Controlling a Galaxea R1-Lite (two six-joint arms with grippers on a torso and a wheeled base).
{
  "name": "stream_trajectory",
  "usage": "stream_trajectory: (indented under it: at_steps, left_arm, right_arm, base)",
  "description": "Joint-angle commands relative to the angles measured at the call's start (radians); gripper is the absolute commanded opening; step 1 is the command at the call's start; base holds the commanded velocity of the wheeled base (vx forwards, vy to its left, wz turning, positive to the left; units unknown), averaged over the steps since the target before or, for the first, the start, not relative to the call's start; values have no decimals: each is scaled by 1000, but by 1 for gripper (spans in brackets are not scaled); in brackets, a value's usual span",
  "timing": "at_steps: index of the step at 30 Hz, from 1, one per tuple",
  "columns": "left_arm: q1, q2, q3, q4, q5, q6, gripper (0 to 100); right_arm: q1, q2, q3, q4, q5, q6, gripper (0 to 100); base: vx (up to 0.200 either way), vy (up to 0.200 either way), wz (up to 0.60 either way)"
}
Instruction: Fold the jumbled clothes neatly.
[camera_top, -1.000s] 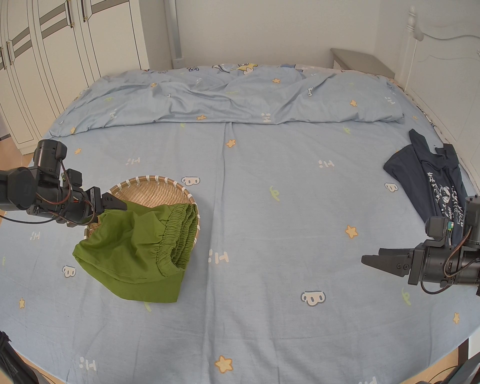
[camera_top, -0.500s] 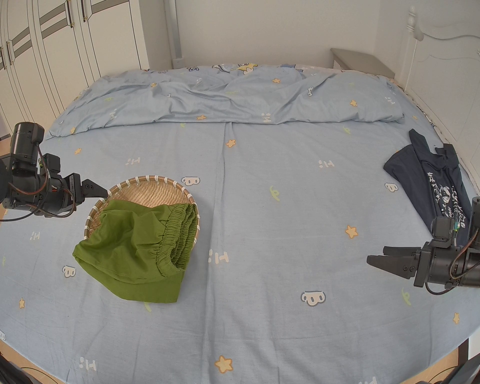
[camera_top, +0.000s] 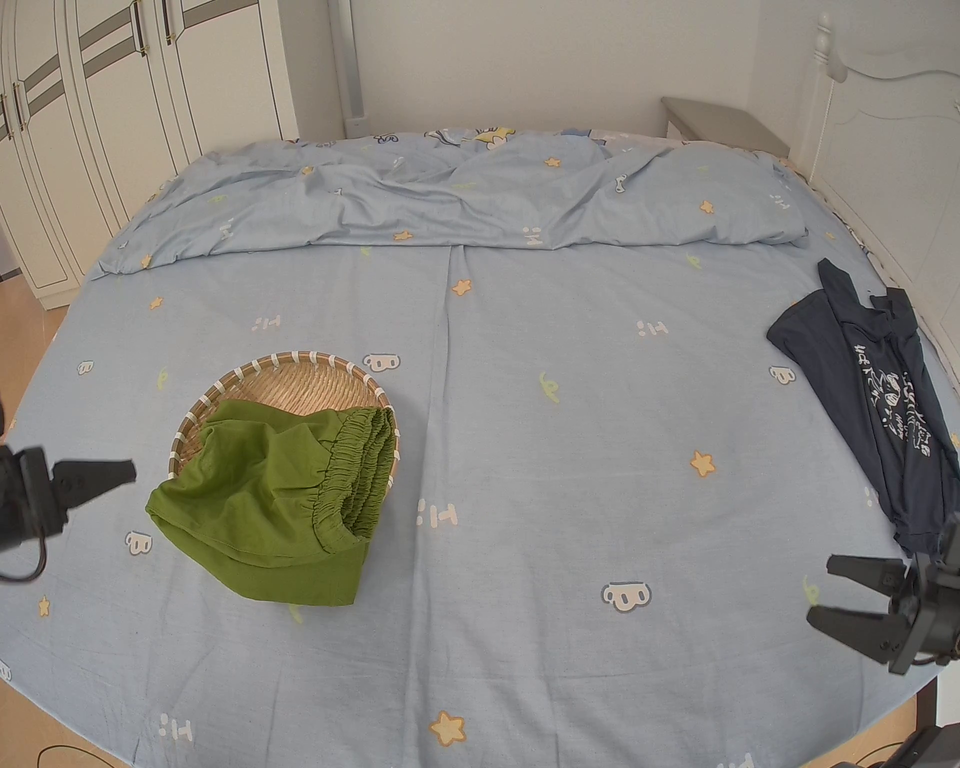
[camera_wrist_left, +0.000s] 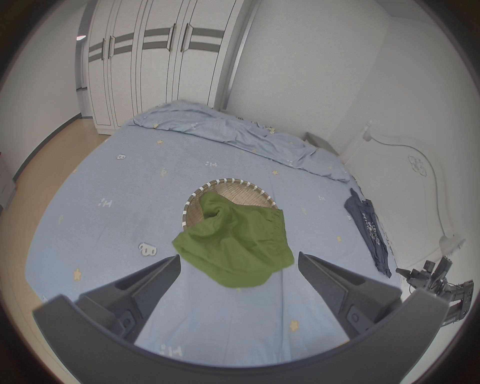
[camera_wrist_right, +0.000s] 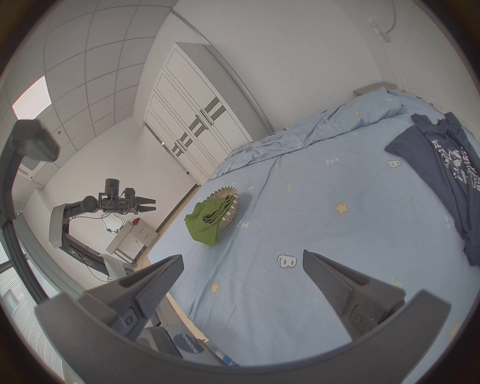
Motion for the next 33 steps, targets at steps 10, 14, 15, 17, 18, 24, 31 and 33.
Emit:
stream_trajectory:
  at_steps: [10, 14, 15, 17, 18, 24, 31, 33]
  left_arm:
    - [-7, -788, 515, 99, -5, -20, 100]
    - [-10, -876, 576, 96, -5, -14, 100]
    - [-16, -909, 613, 83, -5, -14, 100]
    - [-45, -933, 630, 62, -5, -25, 100]
    - [-47, -935, 630, 62, -5, -26, 100]
    - [-65, -1048, 667, 10, 104, 113, 100]
    - [-67, -1048, 806, -291, 412, 288, 100]
    - [-67, -1048, 809, -297, 389, 290, 100]
  right_arm:
    - [-7, -868, 83, 638, -14, 9, 100]
    - [-7, -866, 84, 635, -84, 15, 100]
    - [-7, -866, 84, 635, -121, 14, 100]
    - [-7, -865, 84, 635, -159, 8, 100]
    - [-7, -865, 84, 635, -164, 8, 100]
    - [-29, -865, 84, 644, -477, -34, 100]
    - [-53, -865, 87, 644, -768, -203, 100]
    - [-72, -862, 83, 650, -781, -241, 100]
  base:
    - [0, 0, 0]
    - [0, 0, 0]
    - [0, 0, 0]
    - [0, 0, 0]
    - [0, 0, 0]
    - [0, 0, 0]
    - [0, 0, 0]
    - [0, 0, 0]
